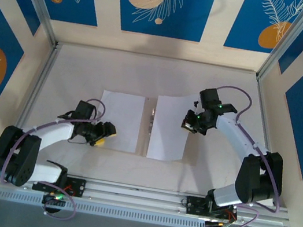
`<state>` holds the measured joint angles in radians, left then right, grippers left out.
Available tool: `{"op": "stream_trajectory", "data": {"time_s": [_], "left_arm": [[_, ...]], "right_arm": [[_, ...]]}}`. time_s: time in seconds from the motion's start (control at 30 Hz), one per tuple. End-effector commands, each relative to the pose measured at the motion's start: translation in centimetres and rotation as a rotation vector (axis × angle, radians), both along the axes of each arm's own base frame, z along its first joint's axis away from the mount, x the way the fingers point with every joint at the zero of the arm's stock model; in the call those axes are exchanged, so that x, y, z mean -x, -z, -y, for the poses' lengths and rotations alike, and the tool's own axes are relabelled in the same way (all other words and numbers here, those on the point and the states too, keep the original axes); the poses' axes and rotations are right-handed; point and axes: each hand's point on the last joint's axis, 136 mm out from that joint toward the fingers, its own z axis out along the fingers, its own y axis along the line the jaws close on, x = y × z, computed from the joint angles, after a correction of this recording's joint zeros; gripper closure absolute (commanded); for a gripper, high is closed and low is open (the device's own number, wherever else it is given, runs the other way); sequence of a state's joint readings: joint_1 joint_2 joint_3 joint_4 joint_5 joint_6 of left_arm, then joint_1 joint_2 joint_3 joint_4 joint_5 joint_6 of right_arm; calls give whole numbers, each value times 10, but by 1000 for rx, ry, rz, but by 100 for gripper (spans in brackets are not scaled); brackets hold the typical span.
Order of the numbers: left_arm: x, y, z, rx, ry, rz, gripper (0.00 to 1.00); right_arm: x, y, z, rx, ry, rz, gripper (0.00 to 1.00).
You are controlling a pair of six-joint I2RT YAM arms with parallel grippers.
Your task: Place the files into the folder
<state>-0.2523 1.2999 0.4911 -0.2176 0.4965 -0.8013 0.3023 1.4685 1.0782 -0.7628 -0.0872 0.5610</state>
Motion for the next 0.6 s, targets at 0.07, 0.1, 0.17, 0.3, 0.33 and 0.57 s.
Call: {"op": "stream_trajectory", "data": {"time_s": [0.07,0.1,0.17,0.3,0.33,0.57], "left_arm": [[20,19,-7,-33,9,-99,28],[20,19,-7,-33,10,-99,28],[21,18,-7,-33,12,-100,29],[21,19,-8,-41,12,-99,29],[22,19,-8,-40,12,-101,28],[21,17,-8,-44,18,-97,28]], "right_arm": [[-4,-5,-4,-48,-34,37,100],[-5,-5,-3,-50,-30,38,100],[-7,-4,-2,-62,-25,37,100],[-7,0,1,-53,-22,33,100],[-7,1,2,-52,-23,31,100],[-2,3,11,-49,-27,32,100]]}}
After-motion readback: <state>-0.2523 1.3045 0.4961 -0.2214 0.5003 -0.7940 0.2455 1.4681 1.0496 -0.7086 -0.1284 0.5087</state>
